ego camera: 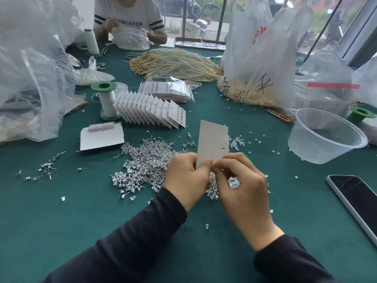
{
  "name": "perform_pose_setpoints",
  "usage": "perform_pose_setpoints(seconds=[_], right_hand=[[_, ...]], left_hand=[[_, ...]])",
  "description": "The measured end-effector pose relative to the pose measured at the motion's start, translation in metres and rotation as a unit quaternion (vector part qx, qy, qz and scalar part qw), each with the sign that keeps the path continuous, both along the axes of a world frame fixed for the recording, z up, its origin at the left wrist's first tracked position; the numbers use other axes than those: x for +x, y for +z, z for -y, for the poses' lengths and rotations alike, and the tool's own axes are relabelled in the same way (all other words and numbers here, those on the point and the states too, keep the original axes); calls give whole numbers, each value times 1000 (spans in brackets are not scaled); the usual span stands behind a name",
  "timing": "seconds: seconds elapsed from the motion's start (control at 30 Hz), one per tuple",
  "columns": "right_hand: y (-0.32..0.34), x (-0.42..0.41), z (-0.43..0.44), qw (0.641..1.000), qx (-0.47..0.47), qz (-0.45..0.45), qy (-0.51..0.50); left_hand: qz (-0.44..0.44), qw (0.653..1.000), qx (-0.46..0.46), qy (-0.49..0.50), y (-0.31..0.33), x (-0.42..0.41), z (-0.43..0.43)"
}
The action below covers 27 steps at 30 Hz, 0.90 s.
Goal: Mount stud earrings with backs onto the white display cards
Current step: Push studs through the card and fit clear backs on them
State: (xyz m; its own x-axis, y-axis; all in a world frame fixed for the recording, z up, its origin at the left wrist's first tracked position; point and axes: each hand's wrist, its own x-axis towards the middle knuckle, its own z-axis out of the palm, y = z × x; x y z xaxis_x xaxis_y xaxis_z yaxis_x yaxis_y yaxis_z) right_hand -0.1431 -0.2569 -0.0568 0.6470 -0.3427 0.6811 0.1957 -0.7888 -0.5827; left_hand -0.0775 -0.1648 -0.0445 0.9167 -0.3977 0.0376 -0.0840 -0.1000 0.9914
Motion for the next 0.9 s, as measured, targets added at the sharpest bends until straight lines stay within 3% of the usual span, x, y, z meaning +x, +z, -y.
perform_pose_setpoints(seconds=[0.1,0.4,0.73,0.9], right_hand=[[1,0,1,1000,-2,-8,0],[3,0,3,1000,8,3,-13],[2,1,0,1000,3,-8,-13],[-1,3,1,1000,7,-13,-5]], left_hand=[[-35,999,-22,-6,-1,1,1],[-18,999,-12,27,-5,-1,6],[76,995,40,47,-3,-2,5],[36,997,28,61,-6,-4,7]])
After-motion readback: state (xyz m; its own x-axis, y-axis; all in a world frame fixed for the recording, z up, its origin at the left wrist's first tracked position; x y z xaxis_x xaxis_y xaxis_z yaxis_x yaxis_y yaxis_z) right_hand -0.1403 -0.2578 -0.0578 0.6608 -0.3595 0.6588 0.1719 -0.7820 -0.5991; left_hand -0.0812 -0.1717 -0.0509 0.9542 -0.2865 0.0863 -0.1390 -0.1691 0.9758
